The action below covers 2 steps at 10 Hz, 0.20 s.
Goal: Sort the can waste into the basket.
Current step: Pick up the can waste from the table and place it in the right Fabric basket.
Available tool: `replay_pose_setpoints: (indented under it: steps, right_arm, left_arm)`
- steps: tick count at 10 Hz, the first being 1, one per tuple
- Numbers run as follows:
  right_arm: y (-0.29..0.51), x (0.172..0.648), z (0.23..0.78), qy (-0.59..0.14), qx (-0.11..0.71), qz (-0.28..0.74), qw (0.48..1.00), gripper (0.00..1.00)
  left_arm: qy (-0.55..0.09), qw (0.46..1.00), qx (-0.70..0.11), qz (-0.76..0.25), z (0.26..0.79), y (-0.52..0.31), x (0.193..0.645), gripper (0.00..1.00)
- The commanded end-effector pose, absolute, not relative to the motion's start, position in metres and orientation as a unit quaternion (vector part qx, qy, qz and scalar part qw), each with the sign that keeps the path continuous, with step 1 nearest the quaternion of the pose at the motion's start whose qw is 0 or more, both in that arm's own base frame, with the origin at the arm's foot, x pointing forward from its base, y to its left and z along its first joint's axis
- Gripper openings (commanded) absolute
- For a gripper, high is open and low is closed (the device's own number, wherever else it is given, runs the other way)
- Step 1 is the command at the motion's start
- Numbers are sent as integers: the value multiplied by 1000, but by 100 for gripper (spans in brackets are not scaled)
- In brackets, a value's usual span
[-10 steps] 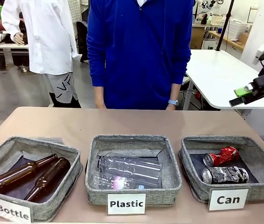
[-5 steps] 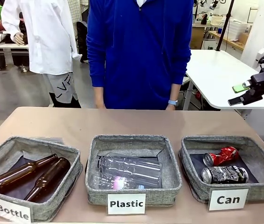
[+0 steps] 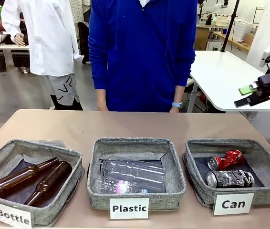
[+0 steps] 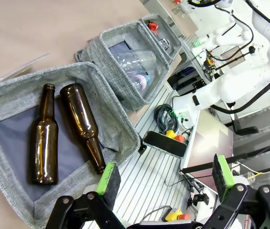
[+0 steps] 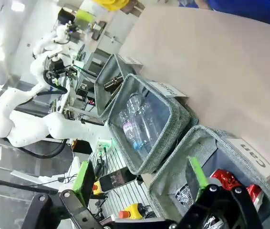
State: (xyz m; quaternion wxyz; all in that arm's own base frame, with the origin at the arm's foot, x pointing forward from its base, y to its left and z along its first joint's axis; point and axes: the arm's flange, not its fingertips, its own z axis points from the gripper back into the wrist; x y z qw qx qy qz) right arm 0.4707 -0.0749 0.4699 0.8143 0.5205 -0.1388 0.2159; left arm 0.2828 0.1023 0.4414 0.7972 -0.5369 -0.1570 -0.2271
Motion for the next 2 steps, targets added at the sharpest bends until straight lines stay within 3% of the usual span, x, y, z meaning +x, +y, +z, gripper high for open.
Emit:
replay_pose_setpoints:
  steps: [1, 2]
  right_arm:
    - [-75, 466, 468, -142, 520, 226, 811, 100]
    - [-75, 466, 468, -142, 520, 226, 811, 100]
  left_arm:
    - [-151, 795, -542, -225, 445, 104, 283, 100]
    - [-151, 795, -542, -225, 445, 104, 283, 100]
